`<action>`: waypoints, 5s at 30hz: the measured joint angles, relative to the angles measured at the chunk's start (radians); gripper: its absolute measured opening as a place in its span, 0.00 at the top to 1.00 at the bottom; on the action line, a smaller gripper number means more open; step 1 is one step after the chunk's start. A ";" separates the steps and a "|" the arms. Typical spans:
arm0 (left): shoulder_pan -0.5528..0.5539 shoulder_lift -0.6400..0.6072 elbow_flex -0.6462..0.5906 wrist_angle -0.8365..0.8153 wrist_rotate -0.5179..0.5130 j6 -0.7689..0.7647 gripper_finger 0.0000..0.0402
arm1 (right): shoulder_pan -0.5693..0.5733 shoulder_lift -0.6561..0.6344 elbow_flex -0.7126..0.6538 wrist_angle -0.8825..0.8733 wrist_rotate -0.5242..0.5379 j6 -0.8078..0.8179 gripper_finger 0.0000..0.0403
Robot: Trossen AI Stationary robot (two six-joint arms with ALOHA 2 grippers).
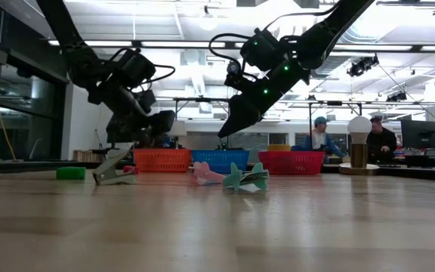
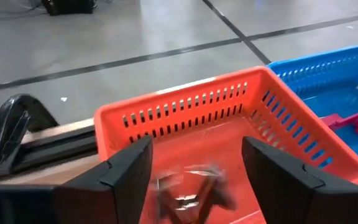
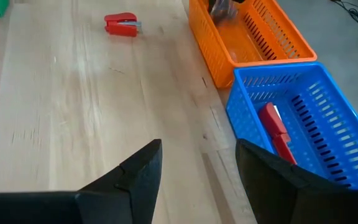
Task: Pick and place Stapler, Stapler remover, tape
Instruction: Put the gray staple remover into the orange bin, then put the pink staple remover into the orange bin
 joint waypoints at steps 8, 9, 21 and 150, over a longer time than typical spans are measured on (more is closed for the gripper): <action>0.000 -0.005 0.000 0.050 0.079 0.048 0.38 | 0.008 -0.001 0.000 -0.034 0.000 -0.009 0.51; 0.000 -0.010 0.000 0.049 0.091 0.055 0.38 | 0.011 -0.003 0.000 -0.056 0.000 -0.021 0.51; -0.052 -0.156 -0.001 -0.041 0.218 0.158 0.38 | 0.072 -0.017 0.001 -0.249 -0.200 -0.132 0.52; -0.229 -0.362 -0.001 -0.190 0.580 0.396 0.38 | 0.268 0.006 -0.167 0.231 0.083 -0.145 0.80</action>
